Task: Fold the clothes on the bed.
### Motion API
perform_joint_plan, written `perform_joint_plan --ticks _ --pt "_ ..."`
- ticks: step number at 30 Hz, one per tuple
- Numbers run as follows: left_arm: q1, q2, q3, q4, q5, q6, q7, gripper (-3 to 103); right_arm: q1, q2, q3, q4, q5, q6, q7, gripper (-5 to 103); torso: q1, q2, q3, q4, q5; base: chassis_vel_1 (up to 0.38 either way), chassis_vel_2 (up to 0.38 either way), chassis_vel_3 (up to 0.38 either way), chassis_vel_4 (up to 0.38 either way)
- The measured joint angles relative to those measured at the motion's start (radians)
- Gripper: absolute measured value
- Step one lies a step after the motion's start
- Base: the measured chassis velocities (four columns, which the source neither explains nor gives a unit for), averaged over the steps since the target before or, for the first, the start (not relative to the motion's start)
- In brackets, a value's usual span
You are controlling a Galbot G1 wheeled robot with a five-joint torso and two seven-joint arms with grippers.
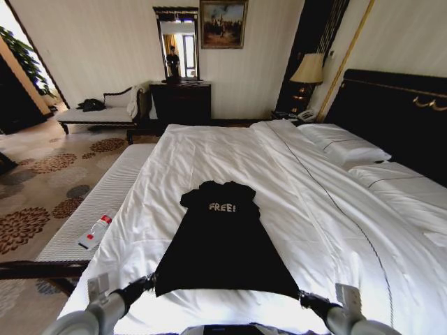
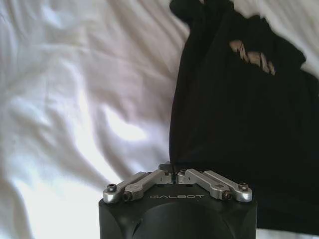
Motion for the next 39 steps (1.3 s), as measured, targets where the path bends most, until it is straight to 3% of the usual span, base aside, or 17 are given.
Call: perform_joint_plan --ticks 7,16,23,30,31,33,35,39 --pt "0.021 0.008 0.049 -0.023 0.046 0.026 -0.033 0 -0.057 0.018 -0.031 0.009 -0.067 0.001 0.011 0 0.000 0.000 0.000 -0.0002 -0.0003 0.000 0.000 0.000 0.000" --pt "0.099 -0.010 0.006 -0.037 0.093 0.070 -0.055 0 -0.060 0.024 -0.058 0.017 -0.085 0.002 0.038 0 0.000 0.000 0.000 0.0000 -0.0001 0.000 0.000 0.000 0.000" --pt "0.082 -0.021 0.039 -0.028 0.124 0.084 -0.075 0 -0.079 0.050 -0.103 0.001 -0.143 0.003 0.045 0 0.000 0.000 0.000 -0.0001 -0.0002 0.000 0.000 0.000 0.000" --pt "0.030 -0.030 0.098 -0.015 0.174 0.088 -0.090 0 -0.059 0.034 -0.100 -0.007 -0.124 0.003 0.062 -3 0.000 0.000 0.000 0.0000 0.0000 0.000 0.000 0.000 0.000" --pt "0.009 -0.032 0.114 -0.015 0.186 0.094 -0.098 0 -0.054 0.031 -0.096 -0.009 -0.110 0.003 0.073 2 0.000 0.000 0.000 0.0001 -0.0001 0.000 0.000 0.000 0.000" --pt "-0.032 -0.032 0.138 -0.016 0.192 0.104 -0.118 11 -0.048 0.029 -0.090 -0.010 -0.088 0.003 0.092 8 0.000 0.000 0.000 -0.0001 -0.0001 0.000 0.000 0.000 0.000" --pt "-0.046 -0.028 0.144 -0.017 0.193 0.109 -0.125 11 -0.048 0.029 -0.083 -0.007 -0.081 0.003 0.096 13 0.000 0.000 0.000 -0.0002 -0.0002 0.000 0.000 0.000 0.000" --pt "-0.070 -0.010 0.132 -0.018 0.198 0.139 -0.144 26 -0.039 0.033 -0.015 0.029 -0.016 0.003 0.106 29 0.000 0.000 0.000 -0.0002 -0.0002 0.000 0.000 0.000 0.000"
